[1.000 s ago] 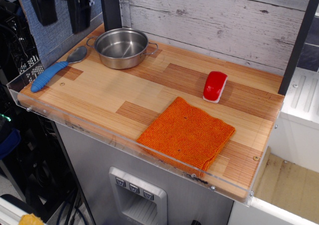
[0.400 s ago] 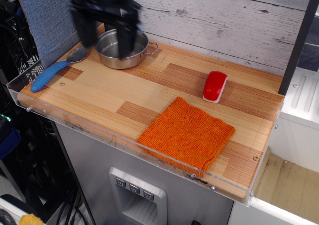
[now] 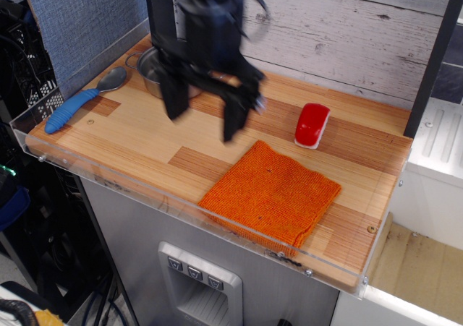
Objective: Pick the red towel and put aside at left corner of wooden table
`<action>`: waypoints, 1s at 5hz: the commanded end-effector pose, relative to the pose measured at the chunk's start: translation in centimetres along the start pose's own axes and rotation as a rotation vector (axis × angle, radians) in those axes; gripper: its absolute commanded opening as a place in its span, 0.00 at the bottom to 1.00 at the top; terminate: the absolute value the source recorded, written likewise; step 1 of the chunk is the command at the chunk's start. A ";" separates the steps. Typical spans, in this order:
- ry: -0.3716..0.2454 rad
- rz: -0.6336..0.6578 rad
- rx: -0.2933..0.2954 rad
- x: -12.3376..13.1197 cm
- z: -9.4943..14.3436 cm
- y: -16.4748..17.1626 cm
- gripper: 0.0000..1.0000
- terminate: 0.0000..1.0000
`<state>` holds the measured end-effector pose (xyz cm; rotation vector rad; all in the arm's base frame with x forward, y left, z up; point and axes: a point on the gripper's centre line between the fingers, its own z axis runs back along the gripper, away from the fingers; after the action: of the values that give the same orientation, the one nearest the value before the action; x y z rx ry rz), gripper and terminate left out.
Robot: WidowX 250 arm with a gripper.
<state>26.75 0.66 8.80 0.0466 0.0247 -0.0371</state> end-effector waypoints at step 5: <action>-0.099 -0.025 0.019 1.4 -4.8 -5.2 1.00 0.00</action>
<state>27.32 -4.22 2.86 0.0643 -0.0393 -0.0590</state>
